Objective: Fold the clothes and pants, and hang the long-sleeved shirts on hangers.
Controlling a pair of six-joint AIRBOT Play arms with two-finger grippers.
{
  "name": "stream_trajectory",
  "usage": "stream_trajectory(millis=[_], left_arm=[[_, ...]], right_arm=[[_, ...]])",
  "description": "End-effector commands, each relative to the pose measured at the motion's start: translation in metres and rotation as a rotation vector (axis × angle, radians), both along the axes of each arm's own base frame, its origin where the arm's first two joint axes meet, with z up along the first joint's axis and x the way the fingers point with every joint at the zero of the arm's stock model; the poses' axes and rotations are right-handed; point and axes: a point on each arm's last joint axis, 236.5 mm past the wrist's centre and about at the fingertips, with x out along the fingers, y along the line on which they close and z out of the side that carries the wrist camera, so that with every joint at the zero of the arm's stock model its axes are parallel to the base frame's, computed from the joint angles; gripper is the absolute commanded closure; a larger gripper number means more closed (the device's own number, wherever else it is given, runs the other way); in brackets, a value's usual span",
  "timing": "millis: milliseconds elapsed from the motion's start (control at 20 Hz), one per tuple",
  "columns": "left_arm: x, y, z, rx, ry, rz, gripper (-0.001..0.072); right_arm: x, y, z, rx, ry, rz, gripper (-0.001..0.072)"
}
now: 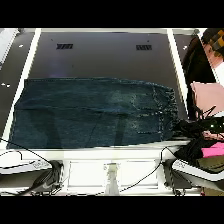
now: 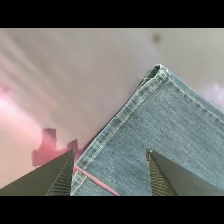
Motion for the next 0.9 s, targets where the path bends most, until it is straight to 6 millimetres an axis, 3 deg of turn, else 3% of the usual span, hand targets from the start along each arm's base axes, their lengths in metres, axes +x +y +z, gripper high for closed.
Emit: stream_trajectory(millis=[0, 100, 150, 250, 300, 350, 550, 700, 850], left_arm=[[-0.002, -0.003, -0.002, -0.014, 0.011, -0.007, 0.0224], [-0.005, -0.007, -0.005, -0.024, 0.027, -0.021, 0.0224], [-0.006, -0.009, -0.006, -0.026, 0.037, -0.033, 0.0224], [-0.009, -0.013, -0.009, -0.042, 0.053, -0.043, 0.0223], [-0.011, -0.016, -0.010, -0.047, 0.063, -0.052, 0.0223], [-0.014, -0.018, -0.013, -0.043, 0.084, -0.078, 0.0223], [-0.055, -0.016, -0.039, -0.043, 0.255, -0.122, 0.0224], [-0.090, -0.026, -0.071, -0.159, 0.307, -0.176, 0.0224], [-0.128, -0.023, -0.104, -0.216, 0.340, -0.217, 0.0223]], right_arm=[[0.018, 0.002, -0.012, 0.027, -0.058, -0.028, 0.0271], [0.026, 0.000, -0.016, 0.017, -0.091, -0.032, 0.0271], [0.029, -0.004, -0.018, -0.002, -0.105, -0.033, 0.0306], [0.029, -0.005, -0.018, -0.005, -0.111, -0.022, 0.0452], [0.028, -0.004, -0.017, 0.001, -0.107, -0.019, 0.0585], [0.027, -0.003, -0.017, 0.002, -0.105, -0.018, 0.0672], [0.024, -0.005, -0.019, -0.008, -0.096, -0.005, 0.0673], [0.024, -0.005, -0.019, -0.008, -0.095, -0.004, 0.0673], [0.022, -0.003, -0.018, 0.001, -0.090, -0.001, 0.0673]])
